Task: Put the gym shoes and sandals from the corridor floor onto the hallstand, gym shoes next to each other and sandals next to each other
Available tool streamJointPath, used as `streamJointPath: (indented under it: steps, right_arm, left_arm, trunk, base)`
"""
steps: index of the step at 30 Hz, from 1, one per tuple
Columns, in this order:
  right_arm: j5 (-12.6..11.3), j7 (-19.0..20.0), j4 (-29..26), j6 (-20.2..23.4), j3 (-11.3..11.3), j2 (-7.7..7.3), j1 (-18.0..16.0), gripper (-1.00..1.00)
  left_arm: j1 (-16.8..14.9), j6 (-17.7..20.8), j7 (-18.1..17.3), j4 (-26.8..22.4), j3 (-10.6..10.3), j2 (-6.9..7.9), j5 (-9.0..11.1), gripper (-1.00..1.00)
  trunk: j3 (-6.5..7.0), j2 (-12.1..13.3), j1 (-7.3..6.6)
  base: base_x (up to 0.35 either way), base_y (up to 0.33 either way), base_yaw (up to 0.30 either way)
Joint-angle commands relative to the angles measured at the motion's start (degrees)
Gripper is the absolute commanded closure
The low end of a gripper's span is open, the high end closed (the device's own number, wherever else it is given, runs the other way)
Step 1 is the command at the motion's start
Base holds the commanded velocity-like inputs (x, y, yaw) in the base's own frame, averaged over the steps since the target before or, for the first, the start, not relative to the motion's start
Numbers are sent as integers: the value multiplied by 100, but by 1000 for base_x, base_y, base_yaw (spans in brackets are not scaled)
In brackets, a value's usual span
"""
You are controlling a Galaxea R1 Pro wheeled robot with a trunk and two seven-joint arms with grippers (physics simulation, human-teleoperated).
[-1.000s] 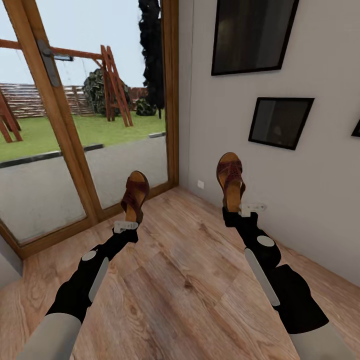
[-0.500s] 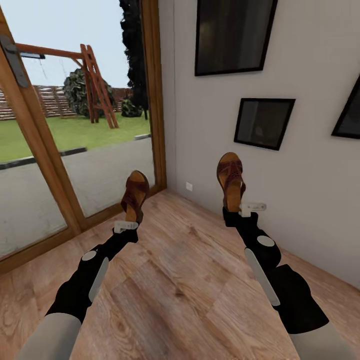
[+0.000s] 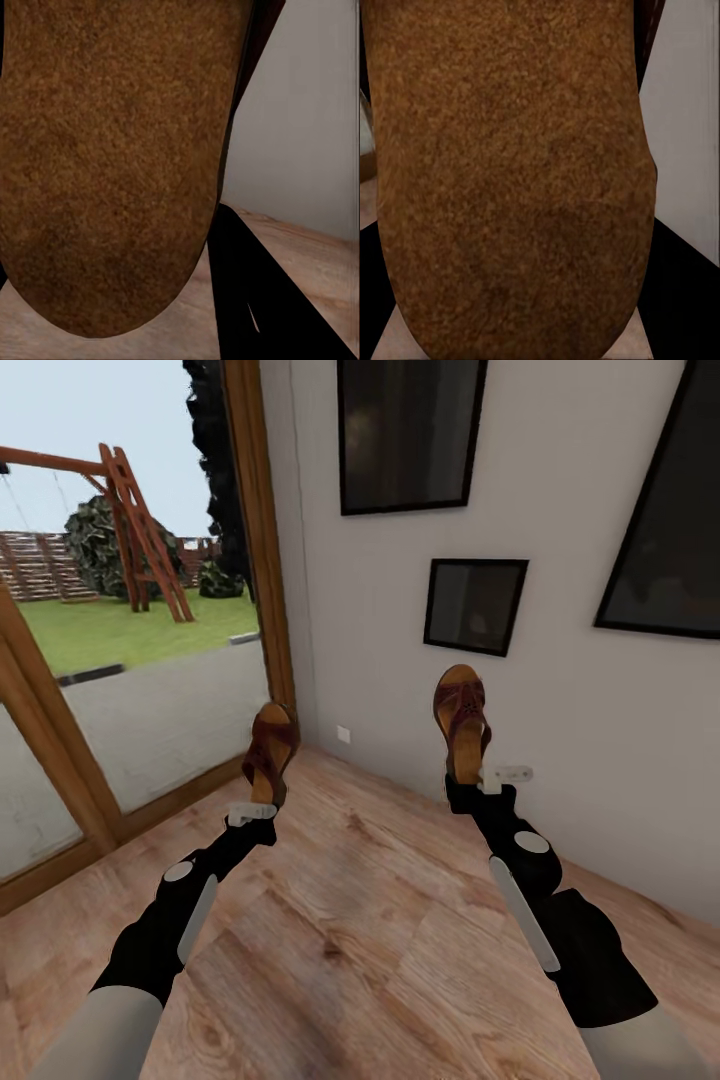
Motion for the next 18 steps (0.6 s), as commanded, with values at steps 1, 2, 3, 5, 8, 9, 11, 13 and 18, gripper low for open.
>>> streamJointPath:
  steps: [1, 2, 3, 5, 8, 9, 11, 13, 18]
  right_arm:
    - [-50, -60, -6, 14, 18, -5, -8, 100]
    - [-50, -60, -6, 14, 18, -5, -8, 100]
    - [-50, -59, -6, 14, 18, -5, -8, 100]
    - [-50, -59, -6, 14, 18, -5, -8, 100]
    - [-50, -59, -6, 14, 19, -5, -8, 100]
    - [-50, -59, -6, 14, 19, -5, -8, 100]
    - [-50, -59, -6, 14, 18, -5, -8, 100]
    - [-52, -59, -6, 16, 21, -5, -8, 100]
    - [-56, -59, -6, 15, 26, -5, -8, 100]
  left_arm:
    - [-1, 44, -42, -7, 13, -1, 40, 100]
    - [-1, 43, -42, -7, 14, -1, 39, 100]
    - [-1, 41, -43, -9, 12, -1, 36, 100]
    - [-1, 34, -41, -13, 9, -1, 22, 100]
    - [-1, 30, -36, -22, -3, -1, 7, 100]
    - [-1, 29, -37, -23, -3, -1, 4, 100]
    - [-1, 29, -40, -23, -2, -3, 6, 100]
    - [-1, 28, -38, -21, -6, -7, 4, 100]
    - [-1, 28, -34, -16, 5, -5, 7, 100]
  trunk:
    - [-3, -2, -1]
    - [-1, -2, -1]
    - [2, -2, -1]
    - [6, -2, -1]
    - [13, -2, -1]
    - [15, -2, -1]
    - [20, -2, -1]
    - [25, -2, -1]
    - [36, -2, -1]
  base:
    - [0, 0, -250]
    - [0, 0, -250]
    - [0, 0, -250]
    - [0, 0, -250]
    - [0, 0, -250]
    - [0, 0, -250]
    - [0, 0, -250]
    - [0, 0, -250]
    - [0, 0, -250]
